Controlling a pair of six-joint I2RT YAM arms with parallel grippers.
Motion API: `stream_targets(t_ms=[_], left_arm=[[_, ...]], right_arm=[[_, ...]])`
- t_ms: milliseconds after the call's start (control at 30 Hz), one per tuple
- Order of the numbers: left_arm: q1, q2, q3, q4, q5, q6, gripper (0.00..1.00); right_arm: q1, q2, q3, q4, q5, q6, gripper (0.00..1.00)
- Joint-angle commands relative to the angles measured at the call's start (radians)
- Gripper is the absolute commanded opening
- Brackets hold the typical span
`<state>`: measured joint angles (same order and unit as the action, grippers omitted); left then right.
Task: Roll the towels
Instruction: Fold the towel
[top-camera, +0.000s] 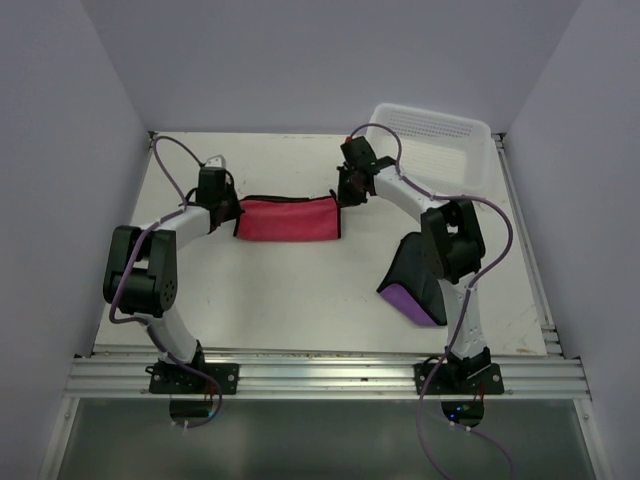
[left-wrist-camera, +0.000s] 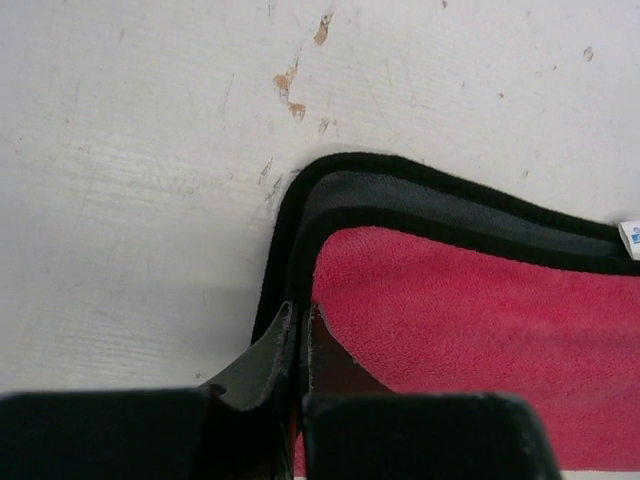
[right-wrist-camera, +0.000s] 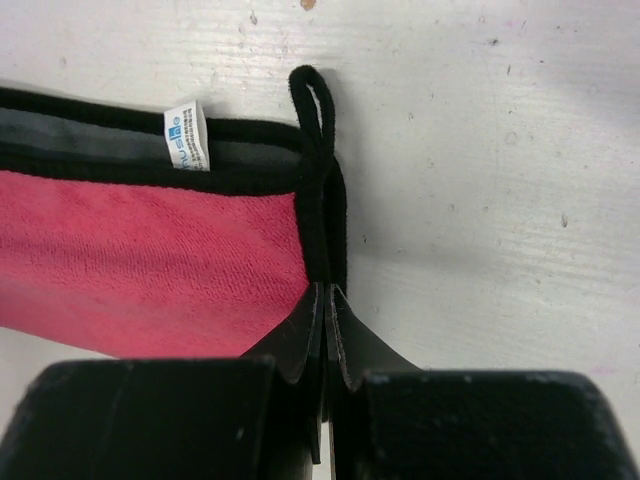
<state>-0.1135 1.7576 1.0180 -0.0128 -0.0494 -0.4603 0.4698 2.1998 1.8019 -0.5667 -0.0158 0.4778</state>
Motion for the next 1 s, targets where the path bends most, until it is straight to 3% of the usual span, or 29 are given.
stream_targets(t_ms=[0,133,333,400,433,467,533,567,667,867,967], left_arm=[[0.003,-0.010,0.053,0.030,-0.021,0.006,0.00],[0.003,0.013,0.067,0.034,-0.017,0.011,0.01],[0.003,0.059,0.074,0.037,-0.010,0.017,0.14],[0.003,0.075,0.074,0.042,-0.004,0.018,0.23],[0.003,0.080,0.074,0.042,-0.004,0.018,0.27],[0.003,0.091,0.074,0.039,-0.006,0.018,0.36],[0.003,0.092,0.074,0.028,-0.009,0.017,0.43],[0.003,0.089,0.073,0.025,-0.015,0.017,0.44],[0.003,0.069,0.073,0.019,-0.021,0.015,0.44],[0.003,0.008,0.065,-0.036,-0.067,0.014,0.45],[0.003,-0.035,0.033,-0.041,-0.083,0.011,0.45]], right_arm=[[-0.010,-0.066,0.002,0.034,0.028,-0.007,0.00],[-0.008,-0.046,0.017,0.036,0.020,-0.002,0.00],[-0.010,0.001,0.042,0.031,0.020,0.008,0.00],[-0.008,0.008,0.045,0.030,0.020,0.008,0.00],[-0.008,0.012,0.050,0.027,-0.001,0.008,0.15],[-0.008,0.014,0.051,0.024,-0.003,0.008,0.21],[-0.010,0.012,0.054,0.018,-0.003,0.007,0.29],[-0.010,0.006,0.054,0.016,-0.004,0.004,0.40],[-0.011,-0.008,0.059,0.007,0.002,-0.001,0.51],[-0.010,-0.060,0.027,0.007,0.007,-0.002,0.50],[-0.008,-0.097,-0.018,0.022,-0.015,0.004,0.41]])
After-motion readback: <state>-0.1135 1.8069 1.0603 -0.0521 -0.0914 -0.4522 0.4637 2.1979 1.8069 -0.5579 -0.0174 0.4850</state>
